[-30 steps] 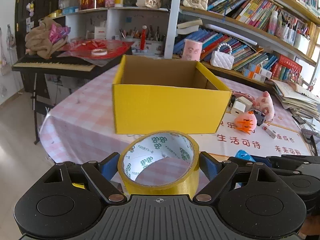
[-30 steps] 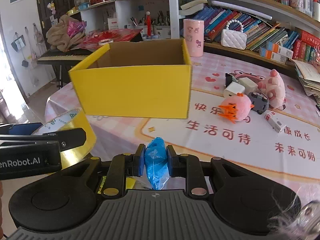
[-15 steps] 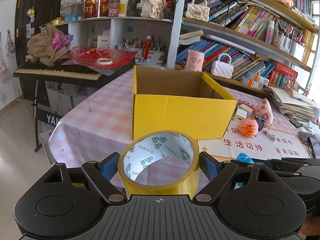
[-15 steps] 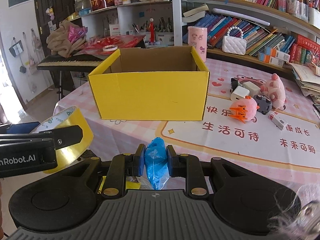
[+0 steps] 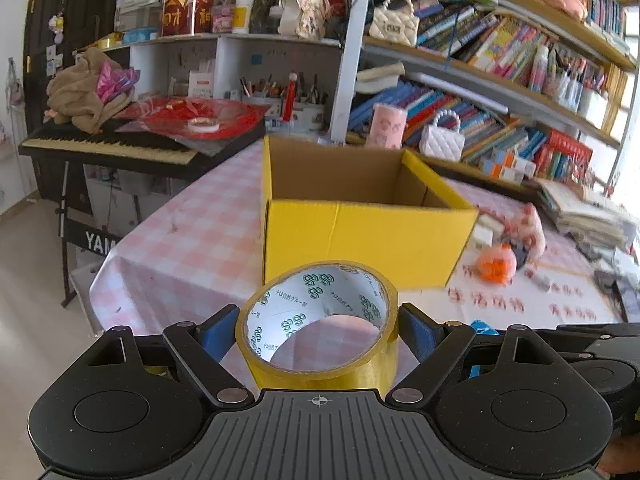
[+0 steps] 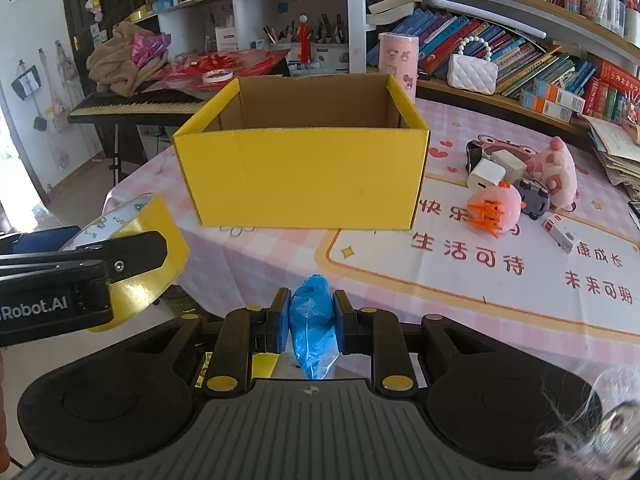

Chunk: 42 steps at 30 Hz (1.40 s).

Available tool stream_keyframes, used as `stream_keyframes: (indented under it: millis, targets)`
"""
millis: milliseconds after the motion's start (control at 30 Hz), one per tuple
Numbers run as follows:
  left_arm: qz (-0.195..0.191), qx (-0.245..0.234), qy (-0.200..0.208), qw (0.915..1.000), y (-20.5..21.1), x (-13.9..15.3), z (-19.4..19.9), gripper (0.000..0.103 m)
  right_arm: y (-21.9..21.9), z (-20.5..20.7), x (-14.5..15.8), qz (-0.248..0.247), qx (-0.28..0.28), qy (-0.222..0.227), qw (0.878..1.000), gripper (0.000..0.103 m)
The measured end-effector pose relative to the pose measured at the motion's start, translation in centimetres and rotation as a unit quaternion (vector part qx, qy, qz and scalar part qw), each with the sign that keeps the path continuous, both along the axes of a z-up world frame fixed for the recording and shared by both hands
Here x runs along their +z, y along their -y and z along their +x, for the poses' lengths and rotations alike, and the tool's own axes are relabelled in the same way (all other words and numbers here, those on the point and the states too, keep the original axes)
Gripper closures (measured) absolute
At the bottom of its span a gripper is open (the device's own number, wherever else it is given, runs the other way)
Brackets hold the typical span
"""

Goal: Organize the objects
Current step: 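Carry the tape roll and blue toy with both tools over the yellow box, then open the left tool to drop the tape while the right tool releases the blue toy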

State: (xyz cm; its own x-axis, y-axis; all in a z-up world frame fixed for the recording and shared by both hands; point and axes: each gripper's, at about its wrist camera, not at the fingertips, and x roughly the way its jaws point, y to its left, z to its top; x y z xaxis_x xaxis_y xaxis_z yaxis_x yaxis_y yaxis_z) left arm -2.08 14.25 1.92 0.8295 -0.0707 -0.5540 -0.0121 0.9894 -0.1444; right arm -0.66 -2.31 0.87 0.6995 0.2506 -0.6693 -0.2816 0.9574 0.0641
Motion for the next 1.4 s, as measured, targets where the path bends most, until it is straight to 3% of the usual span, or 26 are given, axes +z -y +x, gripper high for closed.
stream_keyframes:
  millis: [267,467,667,900,1067,1400]
  targets:
    - [-0.026,0.006,0.065,0.9975,0.0,3.7,5.3,0.017,0.7,6.1,4.5,0.01,-0.009,0.084,0.996,0.083]
    - [-0.004,0.01,0.086,0.9962,1.3,4.8,10.2,0.017,1.0,12.3,6.0,0.014,-0.006,0.112,0.994,0.083]
    - [0.003,0.034,0.064,0.9974,1.8,3.4,14.9,0.017,0.8,17.9,4.8,-0.007,0.015,0.095,0.995,0.083]
    - [0.022,0.052,-0.002,0.9984,1.9,0.3,19.3,0.017,-0.6,23.2,1.7,-0.052,0.086,0.035,0.994,0.083]
    - [0.041,0.057,-0.037,0.9968,1.9,-1.4,20.6,0.017,-1.9,24.9,-0.1,-0.097,0.152,0.004,0.984,0.082]
    - [0.088,0.053,-0.052,0.9934,3.3,-2.6,21.8,0.016,-2.8,25.4,-1.5,-0.189,0.211,0.028,0.959,0.082]
